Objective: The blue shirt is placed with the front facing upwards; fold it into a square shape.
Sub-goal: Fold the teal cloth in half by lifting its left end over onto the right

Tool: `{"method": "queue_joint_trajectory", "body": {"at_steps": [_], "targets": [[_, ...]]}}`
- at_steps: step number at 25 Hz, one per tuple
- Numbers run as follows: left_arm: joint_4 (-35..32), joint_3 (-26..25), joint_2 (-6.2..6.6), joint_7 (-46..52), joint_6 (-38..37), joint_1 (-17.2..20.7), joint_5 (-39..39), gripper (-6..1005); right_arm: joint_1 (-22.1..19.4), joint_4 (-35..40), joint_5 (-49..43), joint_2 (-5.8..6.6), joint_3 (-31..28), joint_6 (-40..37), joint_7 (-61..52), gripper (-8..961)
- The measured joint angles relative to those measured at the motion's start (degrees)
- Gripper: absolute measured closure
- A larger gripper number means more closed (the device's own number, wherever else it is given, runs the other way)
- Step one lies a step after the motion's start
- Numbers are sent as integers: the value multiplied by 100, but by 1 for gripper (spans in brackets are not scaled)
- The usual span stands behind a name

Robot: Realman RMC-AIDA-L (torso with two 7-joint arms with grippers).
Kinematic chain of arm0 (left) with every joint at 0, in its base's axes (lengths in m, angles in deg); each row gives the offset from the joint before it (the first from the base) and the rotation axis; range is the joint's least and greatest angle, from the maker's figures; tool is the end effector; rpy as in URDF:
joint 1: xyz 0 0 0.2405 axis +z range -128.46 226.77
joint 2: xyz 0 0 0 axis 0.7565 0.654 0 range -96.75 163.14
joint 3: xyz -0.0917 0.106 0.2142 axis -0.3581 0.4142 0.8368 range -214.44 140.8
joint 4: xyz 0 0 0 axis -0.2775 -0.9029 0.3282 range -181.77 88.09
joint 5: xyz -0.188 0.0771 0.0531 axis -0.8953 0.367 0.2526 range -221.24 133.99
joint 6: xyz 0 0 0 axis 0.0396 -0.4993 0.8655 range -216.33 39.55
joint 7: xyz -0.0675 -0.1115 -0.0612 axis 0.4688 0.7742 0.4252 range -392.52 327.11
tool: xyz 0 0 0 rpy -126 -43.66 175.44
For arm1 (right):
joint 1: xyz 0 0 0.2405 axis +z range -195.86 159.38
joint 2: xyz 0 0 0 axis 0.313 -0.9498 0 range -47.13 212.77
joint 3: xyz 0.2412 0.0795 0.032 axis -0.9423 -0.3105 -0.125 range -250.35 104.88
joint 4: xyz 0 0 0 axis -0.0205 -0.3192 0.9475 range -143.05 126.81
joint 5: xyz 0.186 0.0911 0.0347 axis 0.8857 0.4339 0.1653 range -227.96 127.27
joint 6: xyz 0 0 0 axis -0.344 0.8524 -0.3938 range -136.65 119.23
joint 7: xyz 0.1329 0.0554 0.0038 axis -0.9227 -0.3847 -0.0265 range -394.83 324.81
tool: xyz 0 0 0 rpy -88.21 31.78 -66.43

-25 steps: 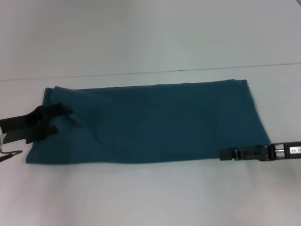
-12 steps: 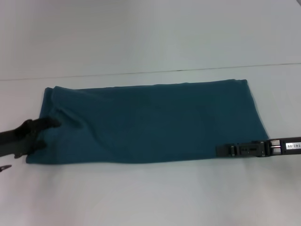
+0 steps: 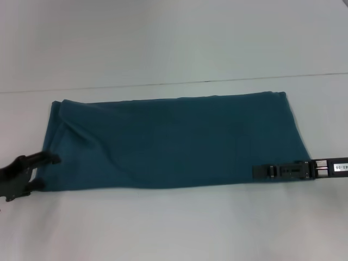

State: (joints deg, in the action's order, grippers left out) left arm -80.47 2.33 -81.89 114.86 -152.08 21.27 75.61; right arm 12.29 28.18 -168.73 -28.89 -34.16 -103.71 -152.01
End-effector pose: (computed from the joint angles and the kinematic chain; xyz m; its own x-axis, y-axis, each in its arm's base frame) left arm -0.3474 0.3535 0.0257 -0.2498 0.7621 0.5972 0.9681 0.2100 0.1369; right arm 0.2851 0.3275 0.0438 0.4038 -0.8181 -0.4093 -0.8553 -0.4964 0.1484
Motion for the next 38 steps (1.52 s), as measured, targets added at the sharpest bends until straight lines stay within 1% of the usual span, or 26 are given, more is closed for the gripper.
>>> {"method": "queue_joint_trajectory", "body": {"at_steps": [4, 7, 10, 12, 14, 16, 17, 20, 21, 23, 38], "targets": [[-334, -272, 6, -112, -428, 61, -179, 140, -5, 0, 0, 1, -7, -32, -4, 149], [-532, -366, 23, -139, -578, -26, -222, 140, -1, 0, 0, 1, -9, -37, -2, 149], [-521, -230, 36, -243, -271, -199, -185, 140, 0, 0, -1, -11, -9, -6, 29, 149], [-493, -87, -29, -504, 155, -311, -170, 140, 9, 0, -1, -21, -9, 34, 39, 149], [-447, -28, -127, -882, 465, -437, -155, 140, 23, 0, -1, -30, -12, 71, 40, 149], [-311, -14, -179, -1092, 673, -594, -85, 140, 40, 0, -1, -32, -37, 80, 41, 149], [-225, -11, -177, -1102, 749, -654, -45, 141, 49, 0, -1, -36, -52, 81, 41, 149], [122, 4, -111, -1015, 892, -797, 77, 142, 68, 0, -1, -48, -91, 97, 42, 149], [231, 8, -85, -960, 927, -826, 121, 142, 69, 0, -1, -49, -94, 112, 42, 149], [313, 18, -70, -895, 983, -832, 180, 143, 69, 0, -1, -51, -97, 134, 40, 149], [387, 65, -79, -898, 1346, -773, 258, 145, 14, 0, -1, -79, -149, 157, 37, 149]]}}
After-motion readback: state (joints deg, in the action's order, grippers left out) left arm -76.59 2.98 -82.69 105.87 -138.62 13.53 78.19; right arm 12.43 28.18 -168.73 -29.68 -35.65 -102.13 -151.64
